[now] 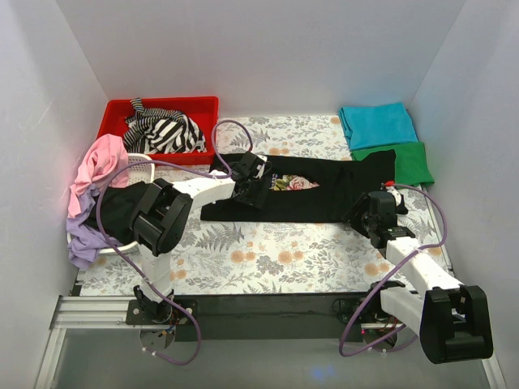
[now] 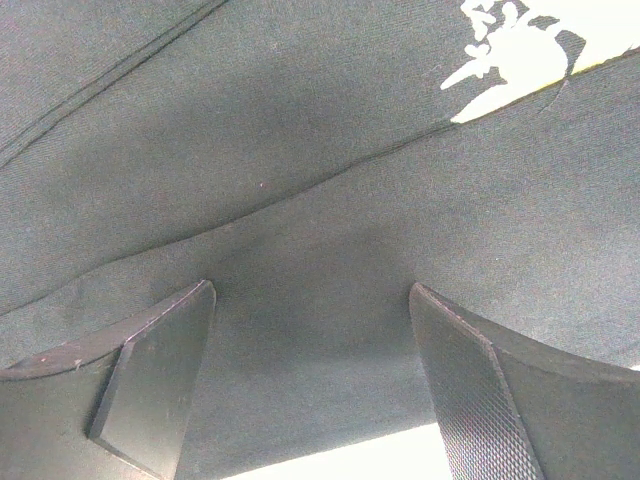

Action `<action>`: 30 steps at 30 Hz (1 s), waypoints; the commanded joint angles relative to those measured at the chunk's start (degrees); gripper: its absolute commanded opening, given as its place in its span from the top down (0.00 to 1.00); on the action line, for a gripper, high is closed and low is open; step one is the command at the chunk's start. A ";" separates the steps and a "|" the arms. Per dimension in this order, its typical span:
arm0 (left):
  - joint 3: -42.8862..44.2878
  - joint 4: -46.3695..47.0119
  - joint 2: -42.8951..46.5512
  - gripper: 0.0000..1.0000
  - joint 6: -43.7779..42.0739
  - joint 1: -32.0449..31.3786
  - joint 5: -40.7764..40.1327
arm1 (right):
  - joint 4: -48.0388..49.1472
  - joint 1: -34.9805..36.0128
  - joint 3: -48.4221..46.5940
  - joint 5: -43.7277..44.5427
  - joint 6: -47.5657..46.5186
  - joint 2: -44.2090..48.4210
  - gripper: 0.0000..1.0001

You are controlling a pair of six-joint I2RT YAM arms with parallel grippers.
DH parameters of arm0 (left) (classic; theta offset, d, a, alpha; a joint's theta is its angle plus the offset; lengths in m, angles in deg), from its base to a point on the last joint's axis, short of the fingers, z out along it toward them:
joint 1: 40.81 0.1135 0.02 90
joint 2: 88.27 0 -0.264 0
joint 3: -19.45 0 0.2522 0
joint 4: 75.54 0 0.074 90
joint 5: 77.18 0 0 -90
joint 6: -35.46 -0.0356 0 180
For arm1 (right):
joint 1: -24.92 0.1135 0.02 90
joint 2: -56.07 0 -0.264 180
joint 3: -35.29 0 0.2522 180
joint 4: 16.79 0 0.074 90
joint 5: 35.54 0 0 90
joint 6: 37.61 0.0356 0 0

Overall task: Fold and stack the t-shirts
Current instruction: Fold the tshirt

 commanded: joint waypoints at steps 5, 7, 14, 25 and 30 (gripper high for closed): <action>-1.33 -4.80 -1.48 0.22 0.12 0.78 0.34 | 1.55 0.10 -2.31 1.91 0.10 -2.40 0.48; -1.59 -4.89 -1.57 0.22 -0.05 0.78 -0.10 | 2.25 0.10 -2.39 2.18 -0.43 -3.37 0.54; -1.59 -5.15 -1.92 0.22 -0.14 0.87 -0.71 | 2.69 0.10 -3.54 4.37 -2.36 -2.59 0.92; -1.42 -5.42 -2.01 0.22 -0.23 0.87 -0.63 | -2.05 0.10 -5.82 10.52 -6.40 7.08 0.99; -1.25 -5.50 -1.92 0.22 -0.49 0.87 -0.63 | -1.97 0.10 -13.79 12.54 -12.54 3.50 0.99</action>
